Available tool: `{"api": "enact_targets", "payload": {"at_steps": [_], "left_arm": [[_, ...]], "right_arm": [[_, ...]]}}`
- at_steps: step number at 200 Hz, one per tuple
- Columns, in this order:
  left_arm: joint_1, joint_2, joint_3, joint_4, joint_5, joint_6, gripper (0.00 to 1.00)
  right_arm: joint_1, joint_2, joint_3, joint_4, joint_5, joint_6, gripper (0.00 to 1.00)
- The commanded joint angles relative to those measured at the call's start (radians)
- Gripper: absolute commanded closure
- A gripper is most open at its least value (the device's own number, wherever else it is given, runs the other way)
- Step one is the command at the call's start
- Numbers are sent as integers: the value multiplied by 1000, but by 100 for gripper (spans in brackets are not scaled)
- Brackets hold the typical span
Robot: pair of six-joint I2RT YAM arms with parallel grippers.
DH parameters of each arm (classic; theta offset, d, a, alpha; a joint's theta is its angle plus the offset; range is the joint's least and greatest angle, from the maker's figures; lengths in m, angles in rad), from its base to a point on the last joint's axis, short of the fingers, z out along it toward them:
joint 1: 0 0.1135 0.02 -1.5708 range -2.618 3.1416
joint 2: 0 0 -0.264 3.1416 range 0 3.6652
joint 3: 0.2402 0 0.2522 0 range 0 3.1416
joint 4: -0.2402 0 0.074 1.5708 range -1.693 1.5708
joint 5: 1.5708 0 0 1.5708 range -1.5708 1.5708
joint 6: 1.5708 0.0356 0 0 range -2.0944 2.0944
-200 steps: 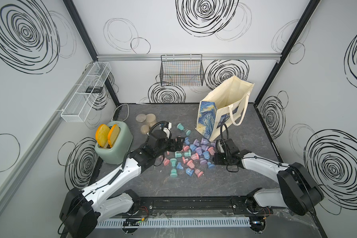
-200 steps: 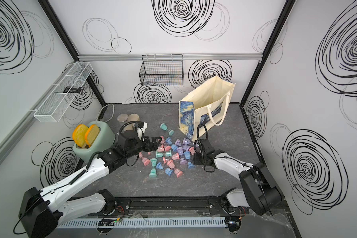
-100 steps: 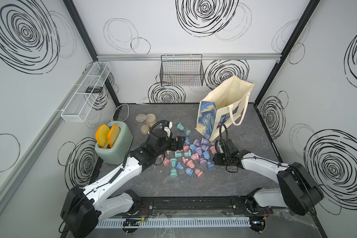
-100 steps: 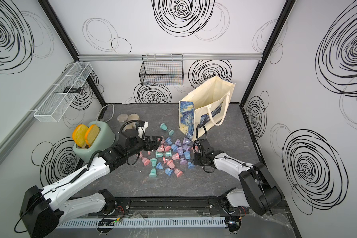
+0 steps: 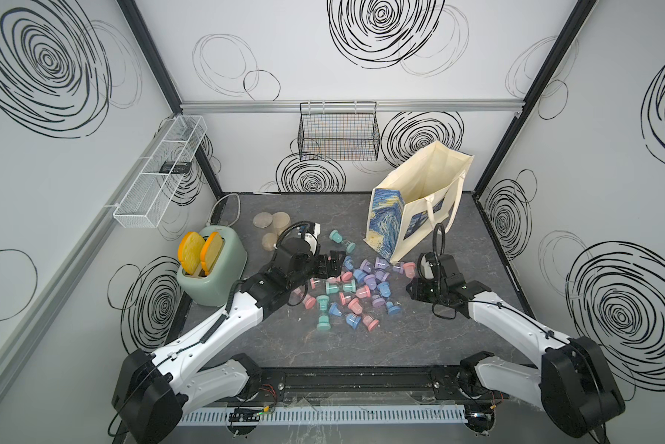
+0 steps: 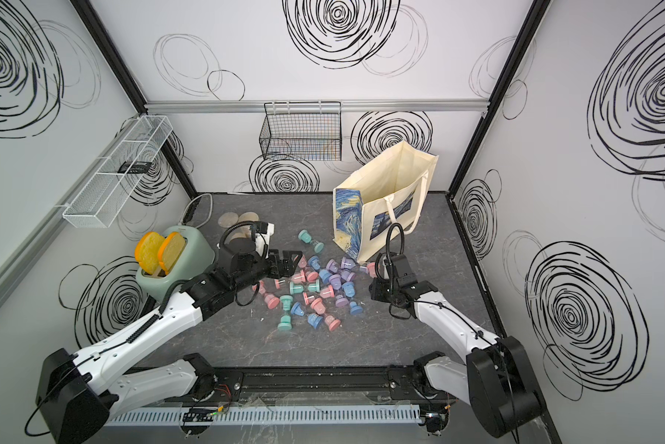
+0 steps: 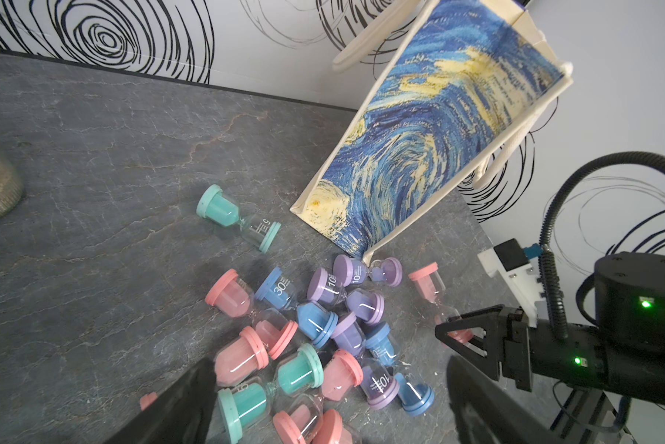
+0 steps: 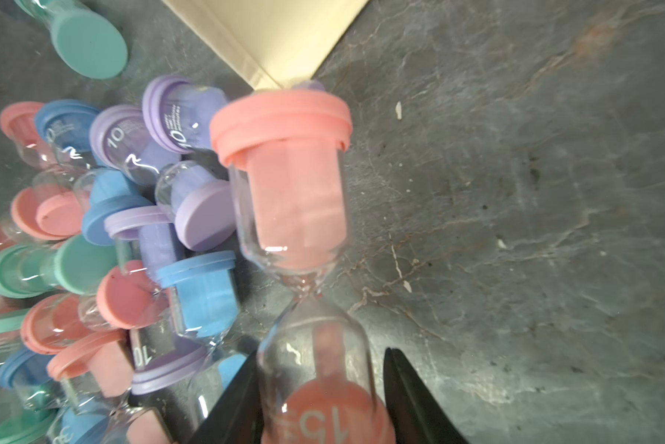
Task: Put the hourglass into the canvas bag
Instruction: Pick up the hourglass from the center of the board.
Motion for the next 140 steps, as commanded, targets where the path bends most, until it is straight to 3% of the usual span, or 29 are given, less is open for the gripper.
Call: {"api": "enact_targets", "payload": {"at_steps": [1,66,140], "left_arm": [[9,-27,50,38,-6,5,4],[15,9,170,59,29,4,4],[15,118,299,109,91,1,4]], "right_arm": [[-25,-91,30,-83,-30,6,69],[-49,-398,171,-138,140,92,70],[-60,-221,517,-101,213,-20,72]]}}
